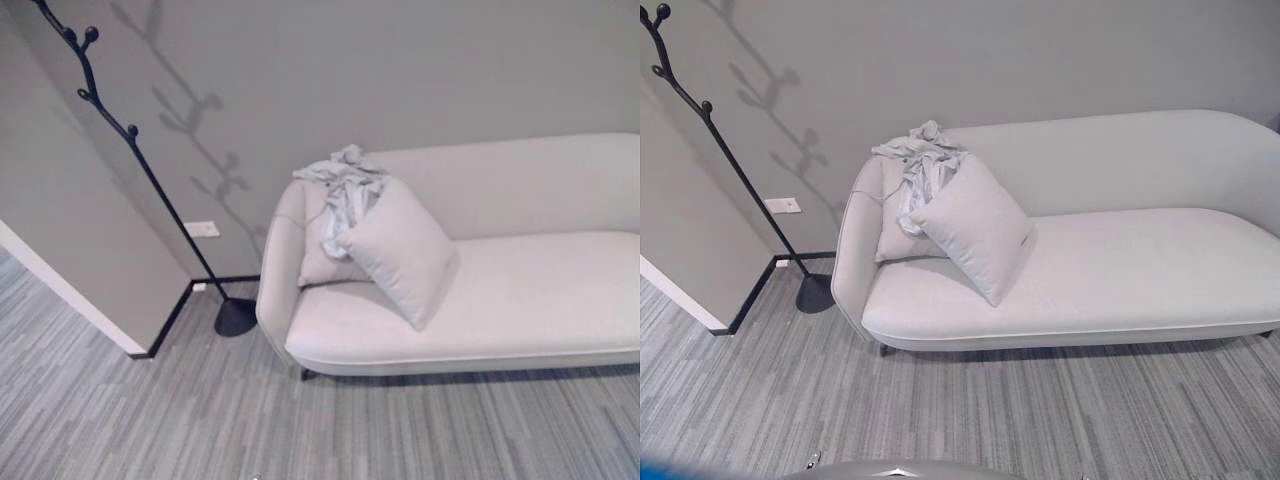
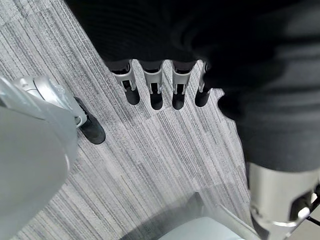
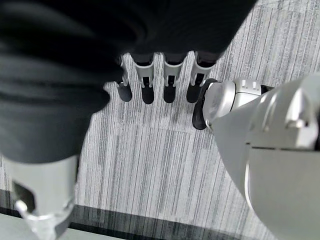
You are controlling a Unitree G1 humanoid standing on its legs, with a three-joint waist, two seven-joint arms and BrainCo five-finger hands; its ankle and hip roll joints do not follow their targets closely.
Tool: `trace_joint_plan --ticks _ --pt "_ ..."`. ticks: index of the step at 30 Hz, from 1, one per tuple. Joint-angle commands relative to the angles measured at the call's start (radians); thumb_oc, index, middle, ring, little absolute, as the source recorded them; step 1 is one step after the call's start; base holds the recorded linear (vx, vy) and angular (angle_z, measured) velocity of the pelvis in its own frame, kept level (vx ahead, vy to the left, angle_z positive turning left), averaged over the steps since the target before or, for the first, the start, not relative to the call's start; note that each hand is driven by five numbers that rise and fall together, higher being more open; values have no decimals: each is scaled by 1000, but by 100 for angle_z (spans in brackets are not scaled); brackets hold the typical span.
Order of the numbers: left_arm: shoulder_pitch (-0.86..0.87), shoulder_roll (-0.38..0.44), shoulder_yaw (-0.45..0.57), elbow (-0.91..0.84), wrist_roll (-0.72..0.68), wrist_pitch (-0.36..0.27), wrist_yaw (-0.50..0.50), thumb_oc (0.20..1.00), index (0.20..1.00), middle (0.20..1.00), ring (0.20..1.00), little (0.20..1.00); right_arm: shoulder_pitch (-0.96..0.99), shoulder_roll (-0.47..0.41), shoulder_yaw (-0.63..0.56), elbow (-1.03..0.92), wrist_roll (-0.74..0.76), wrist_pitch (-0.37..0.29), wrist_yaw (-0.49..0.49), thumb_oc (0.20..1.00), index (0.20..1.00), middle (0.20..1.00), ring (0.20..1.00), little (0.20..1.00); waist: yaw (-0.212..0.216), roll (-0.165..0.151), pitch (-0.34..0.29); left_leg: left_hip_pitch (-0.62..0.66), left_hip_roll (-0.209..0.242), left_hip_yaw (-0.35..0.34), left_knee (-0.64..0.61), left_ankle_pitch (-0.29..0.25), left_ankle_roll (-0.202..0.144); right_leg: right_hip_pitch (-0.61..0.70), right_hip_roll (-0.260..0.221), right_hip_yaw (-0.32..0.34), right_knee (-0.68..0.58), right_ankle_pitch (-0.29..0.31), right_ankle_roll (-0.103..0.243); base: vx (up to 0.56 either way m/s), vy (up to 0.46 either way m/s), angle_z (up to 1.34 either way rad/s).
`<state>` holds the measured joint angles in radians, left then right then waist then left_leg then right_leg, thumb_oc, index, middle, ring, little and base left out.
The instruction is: Hang the clothes on the sofa on the clothes rack.
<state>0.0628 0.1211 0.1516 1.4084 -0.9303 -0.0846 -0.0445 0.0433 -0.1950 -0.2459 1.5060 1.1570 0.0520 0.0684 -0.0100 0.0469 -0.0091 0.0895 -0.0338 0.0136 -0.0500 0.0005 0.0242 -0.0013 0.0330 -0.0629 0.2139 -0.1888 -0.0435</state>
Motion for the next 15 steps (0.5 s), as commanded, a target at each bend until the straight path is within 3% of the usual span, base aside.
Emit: trace_joint_plan --ticks 1,15 --pt "-59 -1 34 23 14 -31 -3 1000 1000 1000 1000 1000 -66 29 -11 52 -8 -19 -8 1000 1000 1000 1000 1000 -6 -48 11 74 9 -26 -37 -64 -20 129 -71 28 -301 211 111 0 0 0" --pt "-58 4 10 41 67 -26 -19 1000 1000 1000 1000 1000 -61 24 42 58 -92 -16 9 1000 1000 1000 1000 1000 -3 -47 15 82 12 -24 -37 -77 -20 136 -68 27 -301 201 112 5 0 0"
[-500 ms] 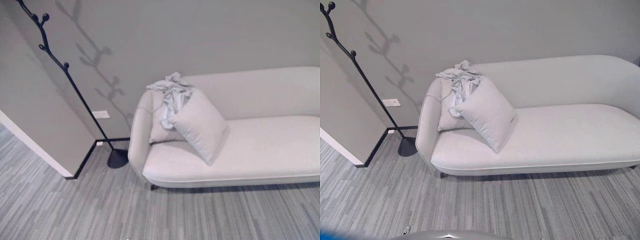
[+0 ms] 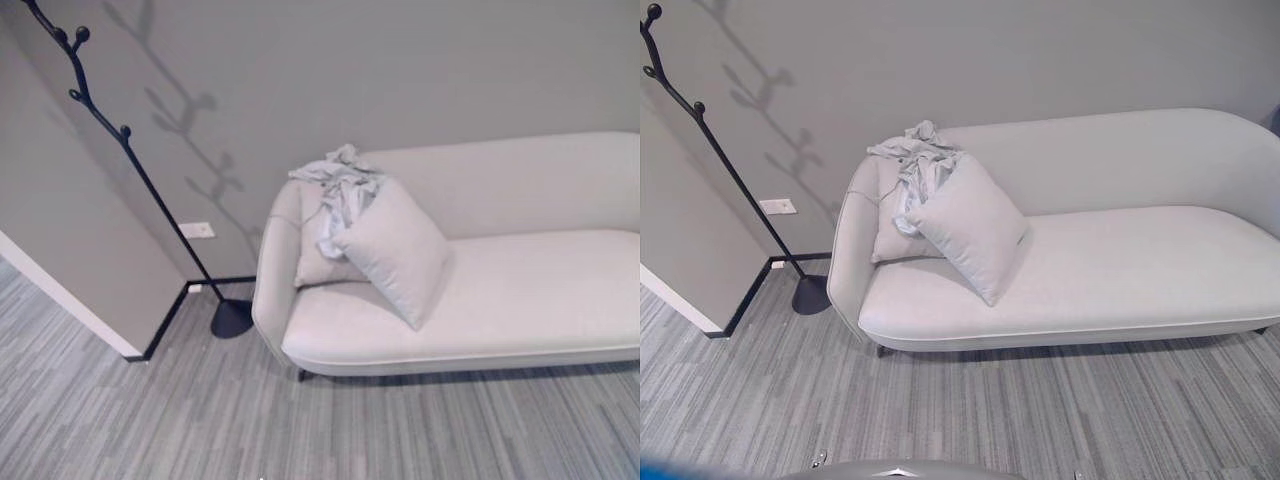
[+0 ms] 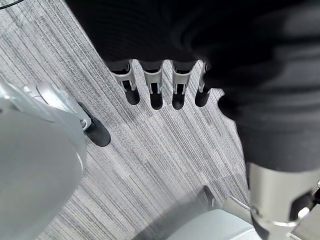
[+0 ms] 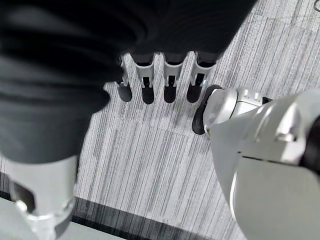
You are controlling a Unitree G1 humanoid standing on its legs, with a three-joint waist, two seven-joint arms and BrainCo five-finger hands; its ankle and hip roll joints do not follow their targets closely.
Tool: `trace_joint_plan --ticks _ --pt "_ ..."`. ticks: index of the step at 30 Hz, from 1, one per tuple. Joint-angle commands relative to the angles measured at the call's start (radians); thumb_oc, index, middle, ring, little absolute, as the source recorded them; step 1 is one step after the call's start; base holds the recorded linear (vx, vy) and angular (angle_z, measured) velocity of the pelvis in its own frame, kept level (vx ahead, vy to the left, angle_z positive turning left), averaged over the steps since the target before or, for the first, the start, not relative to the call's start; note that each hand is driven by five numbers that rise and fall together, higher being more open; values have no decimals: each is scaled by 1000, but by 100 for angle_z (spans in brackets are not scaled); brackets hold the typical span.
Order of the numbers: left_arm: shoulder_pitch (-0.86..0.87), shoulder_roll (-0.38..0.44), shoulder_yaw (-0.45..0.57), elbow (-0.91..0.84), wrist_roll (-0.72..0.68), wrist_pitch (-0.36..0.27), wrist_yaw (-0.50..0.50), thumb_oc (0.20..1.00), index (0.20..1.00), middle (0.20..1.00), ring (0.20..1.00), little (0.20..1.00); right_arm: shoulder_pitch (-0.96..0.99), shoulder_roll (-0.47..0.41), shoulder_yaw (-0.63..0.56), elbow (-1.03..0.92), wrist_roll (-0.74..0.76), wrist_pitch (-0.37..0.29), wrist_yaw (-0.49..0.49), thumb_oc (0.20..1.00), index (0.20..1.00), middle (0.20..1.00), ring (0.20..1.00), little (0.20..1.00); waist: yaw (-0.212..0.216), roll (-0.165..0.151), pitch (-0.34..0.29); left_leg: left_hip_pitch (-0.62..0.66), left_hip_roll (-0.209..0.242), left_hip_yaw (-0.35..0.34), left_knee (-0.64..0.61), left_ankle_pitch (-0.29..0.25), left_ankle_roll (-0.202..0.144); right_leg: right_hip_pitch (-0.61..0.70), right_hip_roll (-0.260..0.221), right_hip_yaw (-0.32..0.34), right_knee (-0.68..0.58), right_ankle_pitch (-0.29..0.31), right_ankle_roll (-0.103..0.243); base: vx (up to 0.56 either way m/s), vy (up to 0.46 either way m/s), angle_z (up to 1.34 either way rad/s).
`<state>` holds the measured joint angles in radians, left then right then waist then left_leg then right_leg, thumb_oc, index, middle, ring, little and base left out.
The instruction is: Hang the clothes on the sofa on the clothes rack.
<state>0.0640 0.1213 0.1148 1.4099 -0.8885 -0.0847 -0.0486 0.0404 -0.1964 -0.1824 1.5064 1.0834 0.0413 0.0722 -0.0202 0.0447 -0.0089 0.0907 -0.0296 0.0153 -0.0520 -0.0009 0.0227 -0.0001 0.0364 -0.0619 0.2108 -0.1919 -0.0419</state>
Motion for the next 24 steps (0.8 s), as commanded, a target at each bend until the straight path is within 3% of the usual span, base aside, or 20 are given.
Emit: trace_joint_plan --ticks 1,13,14,17,18,20,21,24 --pt "-59 4 46 42 28 -26 -15 1000 1000 1000 1000 1000 -58 25 -19 59 -22 -6 6 1000 1000 1000 1000 1000 8 -45 15 82 8 -26 -35 -76 -19 136 -72 26 -298 204 110 0 0 0" --pt "-77 -5 -12 29 75 -30 -19 1000 1000 1000 1000 1000 -70 30 9 46 -50 -10 13 1000 1000 1000 1000 1000 3 -41 28 78 8 -23 -28 -70 -20 136 -74 29 -298 199 107 -9 -1 0" --pt "-96 -8 -30 10 68 -34 -16 1000 1000 1000 1000 1000 -86 23 15 43 -55 -16 9 1000 1000 1000 1000 1000 3 -52 59 -8 -6 -14 102 -93 -31 127 -89 25 -298 201 101 -172 -4 2" --pt "-118 -13 -48 -15 50 -39 -9 1000 1000 1000 1000 1000 -114 8 29 33 -67 -24 1 1000 1000 1000 1000 1000 16 -63 106 -159 -30 -47 352 -56 -82 110 -98 25 -295 207 86 -89 61 11" --pt "-121 -28 -34 -17 0 -55 -7 1000 1000 1000 1000 1000 -121 1 35 41 -81 -20 1 1000 1000 1000 1000 1000 19 -70 102 -186 43 -73 296 -63 -98 110 -111 27 -298 191 98 106 142 13" --pt "-120 -28 -35 -18 0 -55 -7 1000 1000 1000 1000 1000 -120 1 36 41 -81 -20 1 1000 1000 1000 1000 1000 22 -71 104 -177 43 -71 287 -61 -98 114 -111 29 -298 189 97 154 138 8" --pt "-115 -31 -30 -30 -21 -70 -3 1000 1000 1000 1000 1000 -114 -1 40 28 -95 -19 1 1000 1000 1000 1000 1000 28 -87 97 -189 149 -82 171 -4 -99 116 -143 37 -298 175 113 229 241 14" --pt "-118 -34 -56 -28 -9 -80 4 1000 1000 1000 1000 1000 -115 -11 44 17 -107 -29 -12 1000 1000 1000 1000 1000 33 -77 100 -232 260 -111 -31 123 -136 129 -168 64 -297 135 127 258 317 2"
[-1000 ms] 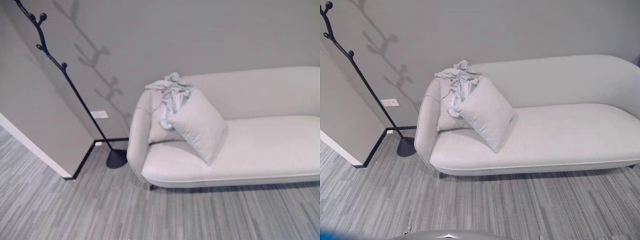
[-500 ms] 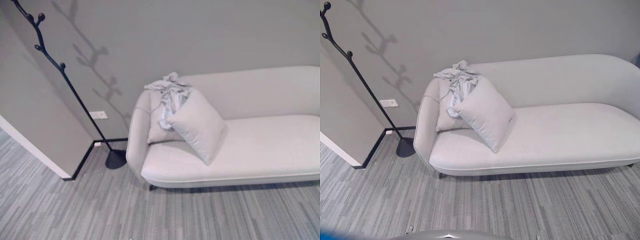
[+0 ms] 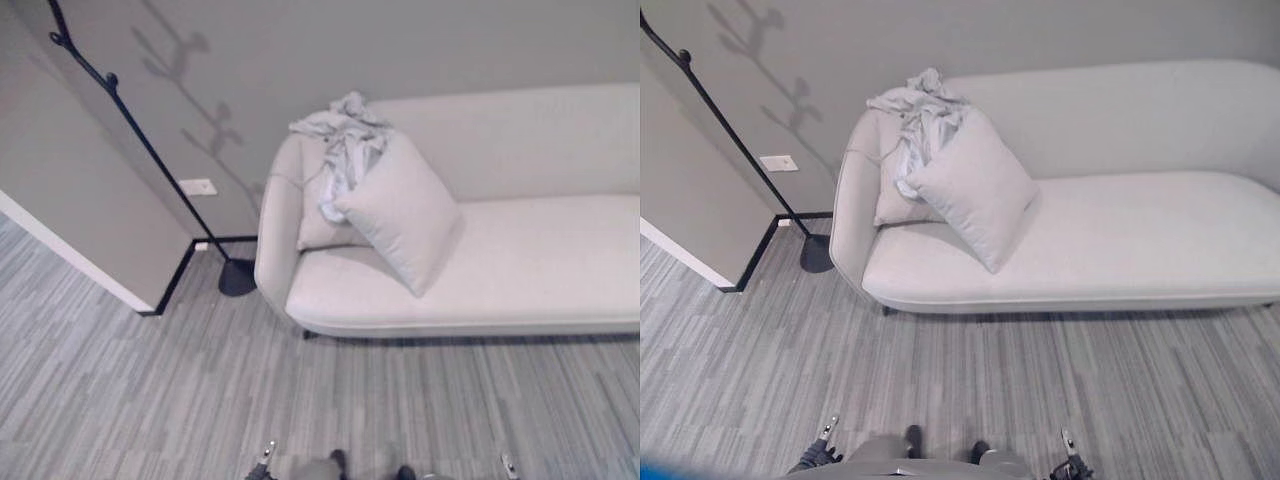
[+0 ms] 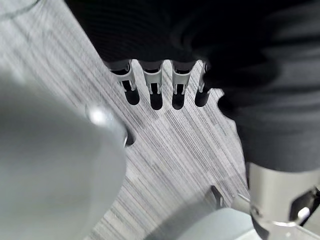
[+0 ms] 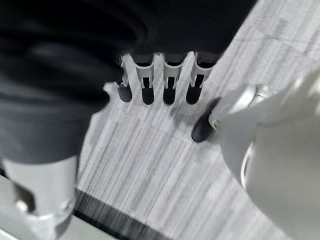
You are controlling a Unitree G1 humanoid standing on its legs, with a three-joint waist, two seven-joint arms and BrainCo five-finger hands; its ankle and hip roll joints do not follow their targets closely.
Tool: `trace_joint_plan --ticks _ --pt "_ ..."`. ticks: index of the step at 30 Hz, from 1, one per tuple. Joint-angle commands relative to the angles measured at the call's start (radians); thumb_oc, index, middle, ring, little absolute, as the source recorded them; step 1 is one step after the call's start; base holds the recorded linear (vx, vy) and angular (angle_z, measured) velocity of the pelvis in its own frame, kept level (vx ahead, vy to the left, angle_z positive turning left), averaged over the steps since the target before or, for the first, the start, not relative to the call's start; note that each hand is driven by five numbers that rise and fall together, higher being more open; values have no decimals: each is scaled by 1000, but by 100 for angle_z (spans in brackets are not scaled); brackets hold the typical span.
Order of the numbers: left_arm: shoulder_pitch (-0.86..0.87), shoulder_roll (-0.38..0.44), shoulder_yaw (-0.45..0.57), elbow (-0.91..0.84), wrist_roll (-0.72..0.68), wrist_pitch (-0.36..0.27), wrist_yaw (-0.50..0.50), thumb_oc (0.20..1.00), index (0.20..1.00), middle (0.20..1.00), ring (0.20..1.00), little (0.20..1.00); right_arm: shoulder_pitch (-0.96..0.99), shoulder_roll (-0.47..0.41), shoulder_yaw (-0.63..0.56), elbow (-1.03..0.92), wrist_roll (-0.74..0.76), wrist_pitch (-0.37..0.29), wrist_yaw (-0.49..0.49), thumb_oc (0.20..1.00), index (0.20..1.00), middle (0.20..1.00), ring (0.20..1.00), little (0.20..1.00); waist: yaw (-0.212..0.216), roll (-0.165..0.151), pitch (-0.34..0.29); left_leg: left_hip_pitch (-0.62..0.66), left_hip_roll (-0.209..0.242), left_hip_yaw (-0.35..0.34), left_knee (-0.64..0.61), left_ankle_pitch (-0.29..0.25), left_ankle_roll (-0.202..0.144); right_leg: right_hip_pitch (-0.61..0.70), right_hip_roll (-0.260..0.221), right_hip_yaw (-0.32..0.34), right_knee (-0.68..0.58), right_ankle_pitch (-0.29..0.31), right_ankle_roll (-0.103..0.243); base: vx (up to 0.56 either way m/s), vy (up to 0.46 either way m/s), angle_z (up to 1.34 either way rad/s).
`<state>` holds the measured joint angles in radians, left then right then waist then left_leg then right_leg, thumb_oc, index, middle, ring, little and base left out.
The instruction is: Hang the clothes on the sofa on the clothes rack.
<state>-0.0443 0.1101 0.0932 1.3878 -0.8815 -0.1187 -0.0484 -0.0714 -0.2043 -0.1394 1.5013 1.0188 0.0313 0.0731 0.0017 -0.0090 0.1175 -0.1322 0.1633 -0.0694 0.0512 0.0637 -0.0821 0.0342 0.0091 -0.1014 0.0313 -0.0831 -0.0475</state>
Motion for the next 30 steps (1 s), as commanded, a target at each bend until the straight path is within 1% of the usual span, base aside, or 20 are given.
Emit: trace_joint_plan --ticks 1,4,5,6,7,8,9,10,11,12,13,14,15,17,18,19,20,24,26,30 --pt "-13 -25 -48 -5 -8 -50 4 1000 1000 1000 1000 1000 2 -9 -8 23 -35 -22 -16 1000 1000 1000 1000 1000 4 -18 -28 -56 81 -17 -139 61 -46 113 -154 101 -119 6 141 285 369 5" --pt "-8 -31 -53 0 -4 -49 2 1000 1000 1000 1000 1000 15 -16 -24 25 -33 -23 -16 1000 1000 1000 1000 1000 1 -2 -44 -57 101 39 -139 68 -64 148 -182 104 -119 -3 155 355 425 3" --pt "0 -33 -59 9 18 -37 -9 1000 1000 1000 1000 1000 21 -24 -39 23 -42 -17 -5 1000 1000 1000 1000 1000 6 12 -58 -54 85 47 -104 90 -70 184 -238 93 -119 15 174 285 341 -6" --pt "-1 -33 -59 9 18 -37 -9 1000 1000 1000 1000 1000 21 -25 -40 23 -42 -17 -5 1000 1000 1000 1000 1000 6 9 -58 -56 80 46 -98 86 -69 185 -242 92 -119 14 176 389 488 -6" --pt "-5 -28 -57 15 16 -41 -5 1000 1000 1000 1000 1000 19 -25 -47 27 -47 -15 -8 1000 1000 1000 1000 1000 5 6 -58 -68 50 32 -34 66 -57 194 -271 90 -118 30 182 258 333 8" --pt "-12 -17 -49 25 18 -44 -5 1000 1000 1000 1000 1000 21 -16 -51 29 -43 -15 1 1000 1000 1000 1000 1000 2 -4 -66 -73 17 32 3 43 -46 190 -306 99 -100 67 192 437 598 -3" --pt "-21 10 -42 28 52 -47 2 1000 1000 1000 1000 1000 26 9 -52 14 -33 -6 16 1000 1000 1000 1000 1000 4 -24 -75 -58 -33 67 27 -7 -10 153 -358 106 -21 157 203 504 721 -26" --pt "-27 28 -57 22 86 -44 1 1000 1000 1000 1000 1000 28 14 -56 20 -36 -11 17 1000 1000 1000 1000 1000 11 -26 -77 -34 -78 79 17 -39 30 106 -401 90 69 264 197 443 714 -37" --pt "-28 35 -67 19 108 -42 1 1000 1000 1000 1000 1000 24 18 -51 16 -48 -12 19 1000 1000 1000 1000 1000 18 -22 -74 -18 -102 89 9 -51 52 84 -432 63 118 325 188 339 615 -28" --pt "-26 43 -76 17 123 -41 4 1000 1000 1000 1000 1000 21 19 -42 8 -67 -14 20 1000 1000 1000 1000 1000 24 -15 -67 2 -119 101 -3 -60 70 64 -467 23 160 381 177 166 345 -7" --pt "-26 43 -76 17 123 -41 4 1000 1000 1000 1000 1000 21 19 -42 8 -67 -14 20 1000 1000 1000 1000 1000 24 -15 -67 2 -119 101 -3 -60 70 64 -467 23 160 381 177 281 475 -9" --pt "-14 61 -87 26 178 -38 3 1000 1000 1000 1000 1000 24 28 0 -18 -99 -21 28 1000 1000 1000 1000 1000 1 -1 -50 83 -139 115 -53 -76 95 14 -417 3 207 334 154 201 304 1" --pt "-14 61 -86 26 178 -38 3 1000 1000 1000 1000 1000 24 28 1 -19 -99 -21 28 1000 1000 1000 1000 1000 1 0 -51 82 -138 116 -55 -73 95 12 -416 3 207 335 153 279 381 -6" --pt "-3 70 -83 24 189 -35 -6 1000 1000 1000 1000 1000 27 35 40 -44 -111 -26 32 1000 1000 1000 1000 1000 -22 13 -41 134 -134 124 -98 -74 96 -41 -270 21 188 159 126 188 151 -9" --pt "0 76 -79 24 198 -31 -9 1000 1000 1000 1000 1000 26 34 46 -48 -112 -28 32 1000 1000 1000 1000 1000 -28 14 -33 160 -138 127 -119 -75 96 -67 -208 16 163 118 125 291 142 -26" --pt "4 79 -78 34 206 -25 -7 1000 1000 1000 1000 1000 26 32 64 -41 -115 -30 32 1000 1000 1000 1000 1000 -43 3 -16 205 -159 125 -139 -90 99 -120 -103 8 96 112 134 209 86 -39" --pt "3 79 -77 34 206 -25 -7 1000 1000 1000 1000 1000 25 32 65 -41 -115 -30 32 1000 1000 1000 1000 1000 -43 3 -17 203 -158 126 -139 -88 99 -120 -102 8 93 116 134 214 69 -35" --pt "2 58 -81 49 216 -28 -12 1000 1000 1000 1000 1000 33 31 74 -29 -102 -30 37 1000 1000 1000 1000 1000 -74 -19 -14 268 -195 102 -139 -132 110 -168 -1 31 -8 161 136 226 37 5" --pt "1 40 -92 46 213 -31 -14 1000 1000 1000 1000 1000 42 32 74 -22 -99 -25 36 1000 1000 1000 1000 1000 -75 -26 -23 296 -209 81 -139 -150 114 -147 6 48 -25 168 124 272 -48 17" --pt "10 10 -117 38 237 -36 -21 1000 1000 1000 1000 1000 49 24 76 9 -112 -20 33 1000 1000 1000 1000 1000 -68 -21 -52 331 -195 86 -105 -182 99 -81 10 55 -53 154 106 291 -70 52"
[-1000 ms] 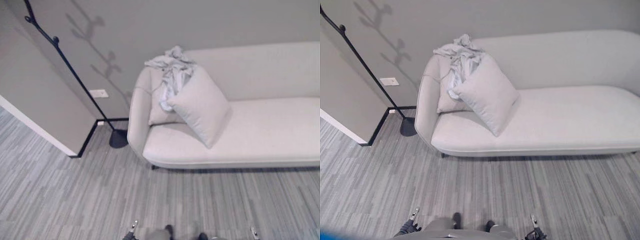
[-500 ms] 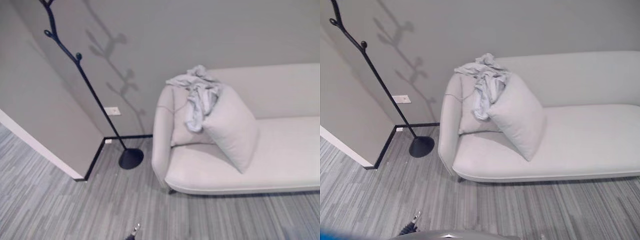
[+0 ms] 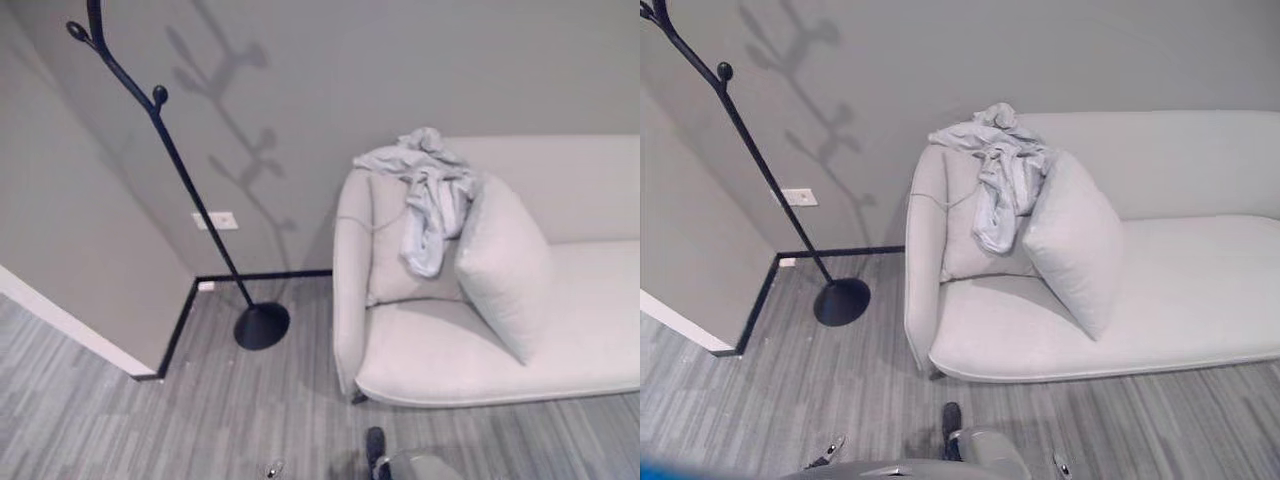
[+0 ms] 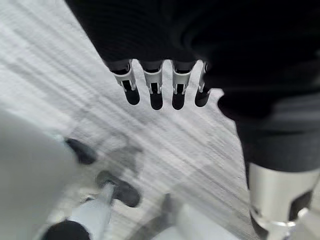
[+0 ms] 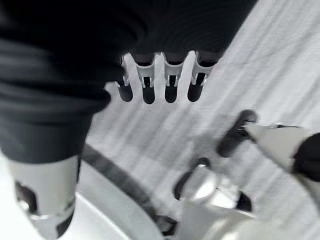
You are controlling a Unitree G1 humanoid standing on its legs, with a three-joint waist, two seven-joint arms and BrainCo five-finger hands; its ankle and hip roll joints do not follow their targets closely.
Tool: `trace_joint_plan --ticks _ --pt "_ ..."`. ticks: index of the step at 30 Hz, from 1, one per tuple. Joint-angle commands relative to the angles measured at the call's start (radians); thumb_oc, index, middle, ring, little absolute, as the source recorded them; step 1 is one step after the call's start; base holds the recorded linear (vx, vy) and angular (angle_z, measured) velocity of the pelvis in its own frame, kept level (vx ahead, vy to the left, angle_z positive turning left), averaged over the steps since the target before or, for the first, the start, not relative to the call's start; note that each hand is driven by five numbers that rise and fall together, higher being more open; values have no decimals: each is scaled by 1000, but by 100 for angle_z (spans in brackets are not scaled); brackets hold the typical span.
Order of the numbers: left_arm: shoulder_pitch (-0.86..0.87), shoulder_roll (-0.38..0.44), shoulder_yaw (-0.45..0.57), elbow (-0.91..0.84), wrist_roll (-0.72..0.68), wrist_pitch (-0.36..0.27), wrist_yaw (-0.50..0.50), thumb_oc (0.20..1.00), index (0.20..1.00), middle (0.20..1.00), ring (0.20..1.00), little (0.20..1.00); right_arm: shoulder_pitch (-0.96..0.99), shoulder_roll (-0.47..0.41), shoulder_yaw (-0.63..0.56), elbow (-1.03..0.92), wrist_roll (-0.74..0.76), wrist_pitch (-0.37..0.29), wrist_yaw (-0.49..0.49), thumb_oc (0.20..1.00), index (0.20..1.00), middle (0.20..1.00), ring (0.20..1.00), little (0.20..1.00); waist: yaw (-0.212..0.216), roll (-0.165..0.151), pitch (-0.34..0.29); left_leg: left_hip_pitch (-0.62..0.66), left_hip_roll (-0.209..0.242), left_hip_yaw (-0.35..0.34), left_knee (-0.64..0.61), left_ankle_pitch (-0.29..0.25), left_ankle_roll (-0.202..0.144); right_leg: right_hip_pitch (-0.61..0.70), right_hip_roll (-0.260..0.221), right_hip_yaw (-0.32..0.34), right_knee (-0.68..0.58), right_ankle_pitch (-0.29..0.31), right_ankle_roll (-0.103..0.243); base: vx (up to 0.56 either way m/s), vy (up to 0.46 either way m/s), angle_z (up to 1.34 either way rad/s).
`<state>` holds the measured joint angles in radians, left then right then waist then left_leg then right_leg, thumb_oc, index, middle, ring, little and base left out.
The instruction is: Hang the clothes on the sofa on the clothes rack.
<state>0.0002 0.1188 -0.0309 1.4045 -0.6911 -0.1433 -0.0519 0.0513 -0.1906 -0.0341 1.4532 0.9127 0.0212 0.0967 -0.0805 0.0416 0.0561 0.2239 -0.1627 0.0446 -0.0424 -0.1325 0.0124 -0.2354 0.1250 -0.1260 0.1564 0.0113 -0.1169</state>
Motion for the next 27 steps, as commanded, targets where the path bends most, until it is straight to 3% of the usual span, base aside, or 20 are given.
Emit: trace_joint_plan --ticks 1,2,6,8,9,12,15,17,22,24,26,27 --pt "-39 -3 -6 13 54 -13 -16 1000 1000 1000 1000 1000 -80 5 -26 55 -12 -12 10 1000 1000 1000 1000 1000 15 -71 11 -39 130 -24 50 15 -4 202 -107 79 -186 59 172 109 -28 10" --pt "-39 -3 -6 12 54 -13 -16 1000 1000 1000 1000 1000 -80 4 -27 55 -12 -12 10 1000 1000 1000 1000 1000 14 -71 11 -42 131 -24 57 11 -4 203 -107 78 -187 59 172 71 -31 0" --pt "-58 -8 -28 -31 38 -22 0 1000 1000 1000 1000 1000 -118 -6 -4 9 -20 -33 1 1000 1000 1000 1000 1000 31 -92 45 -185 122 -6 351 49 -65 262 -127 77 -209 44 148 95 -13 3" --pt "-43 -16 -33 -43 39 -28 1 1000 1000 1000 1000 1000 -128 -6 22 -52 -34 -52 1 1000 1000 1000 1000 1000 50 -124 41 -215 191 34 237 31 -48 309 -175 84 -239 21 157 303 111 9" --pt "-43 -16 -33 -43 39 -28 1 1000 1000 1000 1000 1000 -128 -6 22 -52 -34 -52 1 1000 1000 1000 1000 1000 50 -124 42 -214 191 34 236 31 -48 310 -175 84 -239 21 157 251 134 3" --pt "-45 -15 -44 -54 29 -36 10 1000 1000 1000 1000 1000 -124 -2 32 -77 -59 -66 -10 1000 1000 1000 1000 1000 64 -111 35 -251 290 -48 14 189 -83 328 -184 101 -244 -11 160 208 158 0" --pt "-48 -18 -45 -42 6 -44 15 1000 1000 1000 1000 1000 -121 8 40 -93 -59 -75 -12 1000 1000 1000 1000 1000 73 -104 36 -340 355 -111 -45 237 -109 355 -200 140 -244 -48 165 198 180 -15" --pt "-54 -20 -47 -42 -2 -47 11 1000 1000 1000 1000 1000 -119 11 50 -94 -73 -78 -11 1000 1000 1000 1000 1000 76 -91 33 -383 375 -140 -45 245 -132 379 -216 164 -244 -70 178 322 317 -30" --pt "-67 -25 -63 -23 45 -42 14 1000 1000 1000 1000 1000 -129 2 49 -84 -117 -65 -6 1000 1000 1000 1000 1000 83 -55 13 -342 367 -89 -45 279 -147 410 -292 193 -244 -75 220 293 409 -53" --pt "-74 1 -71 -31 83 -42 15 1000 1000 1000 1000 1000 -126 29 33 -79 -106 -60 2 1000 1000 1000 1000 1000 74 -52 -8 -296 300 -13 -45 224 -113 362 -383 189 -244 3 263 240 541 -82" --pt "-82 21 -64 -31 85 -39 24 1000 1000 1000 1000 1000 -150 35 46 -78 -133 -63 -12 1000 1000 1000 1000 1000 93 -50 -10 -281 295 39 -45 201 -98 325 -419 122 -229 51 270 72 227 -114" --pt "-82 21 -64 -31 85 -39 24 1000 1000 1000 1000 1000 -150 35 46 -78 -133 -63 -12 1000 1000 1000 1000 1000 95 -51 -9 -280 295 40 -45 200 -97 325 -420 123 -230 52 270 37 130 -117"
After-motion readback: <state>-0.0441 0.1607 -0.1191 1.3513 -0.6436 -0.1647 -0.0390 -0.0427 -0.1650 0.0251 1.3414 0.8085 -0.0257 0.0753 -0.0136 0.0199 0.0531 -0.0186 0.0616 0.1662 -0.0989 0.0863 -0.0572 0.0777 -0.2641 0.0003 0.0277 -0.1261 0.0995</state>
